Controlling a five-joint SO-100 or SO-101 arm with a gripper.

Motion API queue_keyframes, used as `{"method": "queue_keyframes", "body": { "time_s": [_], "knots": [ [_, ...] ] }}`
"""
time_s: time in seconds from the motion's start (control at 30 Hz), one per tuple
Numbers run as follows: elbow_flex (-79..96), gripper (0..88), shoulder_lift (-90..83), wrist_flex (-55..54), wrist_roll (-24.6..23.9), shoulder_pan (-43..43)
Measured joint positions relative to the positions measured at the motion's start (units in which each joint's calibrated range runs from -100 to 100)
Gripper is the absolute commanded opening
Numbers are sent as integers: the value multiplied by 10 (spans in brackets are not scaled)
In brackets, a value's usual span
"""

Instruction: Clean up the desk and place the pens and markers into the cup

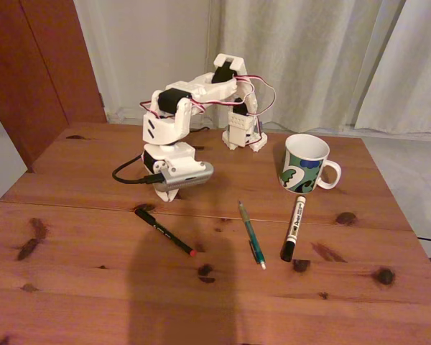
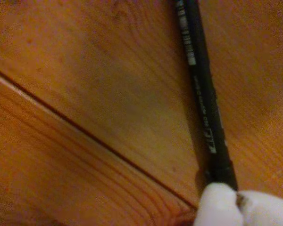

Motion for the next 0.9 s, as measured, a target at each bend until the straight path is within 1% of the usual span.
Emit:
{"method": "queue_keyframes", "body": {
  "time_s": [0.53, 0.6, 0.8, 0.9],
  "knots": [
    [-101, 15, 100, 0, 0, 10],
    [-102, 44, 108, 0, 0, 12],
    [-102, 168, 114, 0, 0, 14],
    [-102, 183, 114, 0, 0, 14]
  ]
}}
